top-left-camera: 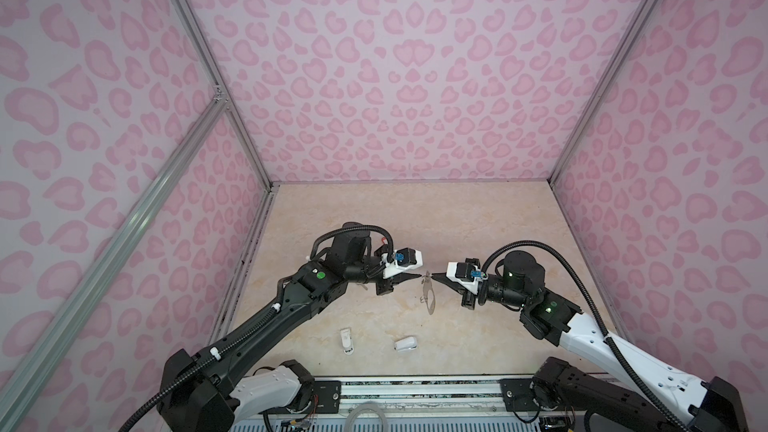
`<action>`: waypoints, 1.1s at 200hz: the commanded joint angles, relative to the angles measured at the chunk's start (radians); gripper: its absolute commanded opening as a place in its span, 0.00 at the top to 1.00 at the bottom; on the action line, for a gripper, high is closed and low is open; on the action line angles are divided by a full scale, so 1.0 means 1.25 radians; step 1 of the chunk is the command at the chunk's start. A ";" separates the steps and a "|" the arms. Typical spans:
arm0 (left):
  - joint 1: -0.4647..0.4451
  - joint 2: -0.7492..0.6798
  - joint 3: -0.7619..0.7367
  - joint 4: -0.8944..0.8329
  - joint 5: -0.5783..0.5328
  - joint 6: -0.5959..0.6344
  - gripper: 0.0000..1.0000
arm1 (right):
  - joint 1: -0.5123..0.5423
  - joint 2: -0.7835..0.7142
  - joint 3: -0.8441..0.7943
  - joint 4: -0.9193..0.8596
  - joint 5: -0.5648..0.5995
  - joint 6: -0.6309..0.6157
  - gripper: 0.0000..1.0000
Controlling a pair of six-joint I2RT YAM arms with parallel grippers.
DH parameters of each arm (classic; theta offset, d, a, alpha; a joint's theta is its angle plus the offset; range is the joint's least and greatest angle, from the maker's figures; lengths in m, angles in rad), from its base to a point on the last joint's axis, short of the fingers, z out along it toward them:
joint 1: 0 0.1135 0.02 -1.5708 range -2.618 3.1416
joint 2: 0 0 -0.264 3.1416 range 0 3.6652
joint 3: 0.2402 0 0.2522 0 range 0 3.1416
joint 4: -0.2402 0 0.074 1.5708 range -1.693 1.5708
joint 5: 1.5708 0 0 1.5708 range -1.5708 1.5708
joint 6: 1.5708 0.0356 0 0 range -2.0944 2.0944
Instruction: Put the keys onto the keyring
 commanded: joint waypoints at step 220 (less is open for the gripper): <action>-0.047 0.012 0.067 -0.107 -0.055 0.078 0.96 | -0.005 -0.033 0.014 -0.077 0.078 -0.030 0.69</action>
